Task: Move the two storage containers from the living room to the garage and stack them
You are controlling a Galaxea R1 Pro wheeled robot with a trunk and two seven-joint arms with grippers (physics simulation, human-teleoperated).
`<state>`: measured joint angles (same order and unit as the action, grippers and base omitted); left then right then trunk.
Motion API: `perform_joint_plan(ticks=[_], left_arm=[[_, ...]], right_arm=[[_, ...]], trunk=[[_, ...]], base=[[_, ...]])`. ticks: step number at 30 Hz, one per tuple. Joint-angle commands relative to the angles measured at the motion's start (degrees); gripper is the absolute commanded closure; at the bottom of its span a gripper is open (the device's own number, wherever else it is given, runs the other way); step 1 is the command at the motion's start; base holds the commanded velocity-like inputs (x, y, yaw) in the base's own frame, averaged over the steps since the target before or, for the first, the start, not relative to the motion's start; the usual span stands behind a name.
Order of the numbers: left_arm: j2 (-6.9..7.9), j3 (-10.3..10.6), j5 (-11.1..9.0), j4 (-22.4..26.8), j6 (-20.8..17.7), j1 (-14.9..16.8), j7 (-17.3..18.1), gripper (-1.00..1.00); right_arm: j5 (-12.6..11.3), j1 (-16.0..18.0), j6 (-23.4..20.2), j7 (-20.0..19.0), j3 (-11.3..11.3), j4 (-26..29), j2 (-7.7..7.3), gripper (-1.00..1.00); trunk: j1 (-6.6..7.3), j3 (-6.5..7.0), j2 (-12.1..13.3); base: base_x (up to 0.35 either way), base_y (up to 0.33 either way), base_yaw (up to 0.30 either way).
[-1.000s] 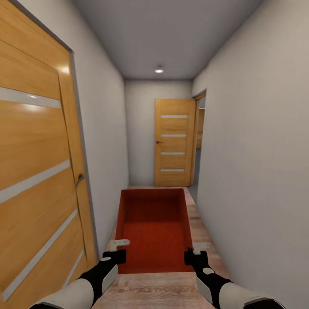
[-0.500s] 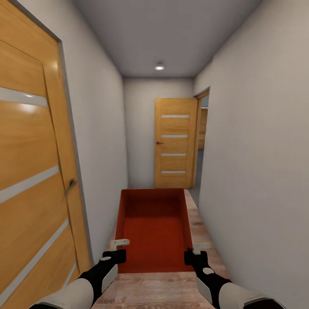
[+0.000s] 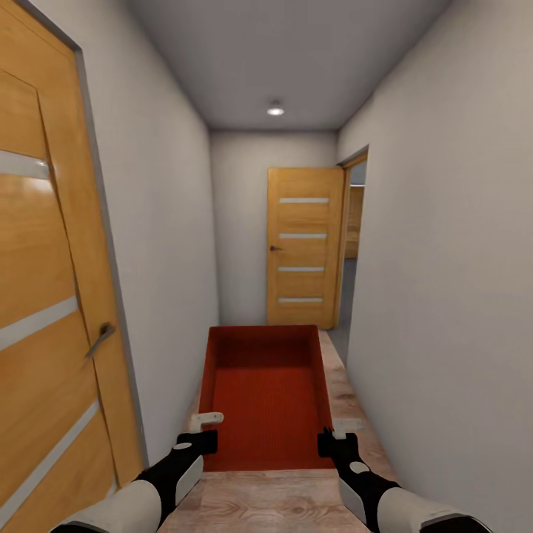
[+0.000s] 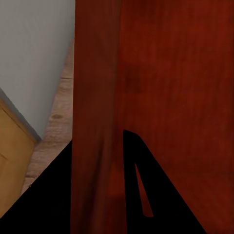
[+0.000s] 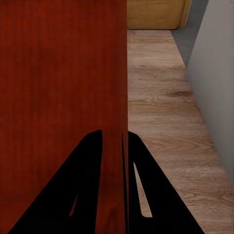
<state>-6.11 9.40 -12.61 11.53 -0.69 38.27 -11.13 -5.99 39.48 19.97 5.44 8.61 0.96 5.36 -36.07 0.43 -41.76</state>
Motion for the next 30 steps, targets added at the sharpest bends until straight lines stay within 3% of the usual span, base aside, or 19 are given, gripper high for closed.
perform_joint_plan(ticks=[1,30], left_arm=[[2.95,-4.48,0.39,1.25,1.65,0.05,-0.74,1.00],[3.16,-4.48,0.23,1.22,1.65,0.05,-0.74,1.00]], right_arm=[[-1.04,-0.01,0.30,0.01,-1.55,-0.96,0.00,1.00],[-1.04,-0.01,0.34,0.01,-1.57,-0.96,0.00,1.00]], trunk=[[-0.05,-0.01,-0.02],[-0.05,-0.01,-0.02]], base=[[0.325,0.000,0.000],[0.325,0.000,0.000]])
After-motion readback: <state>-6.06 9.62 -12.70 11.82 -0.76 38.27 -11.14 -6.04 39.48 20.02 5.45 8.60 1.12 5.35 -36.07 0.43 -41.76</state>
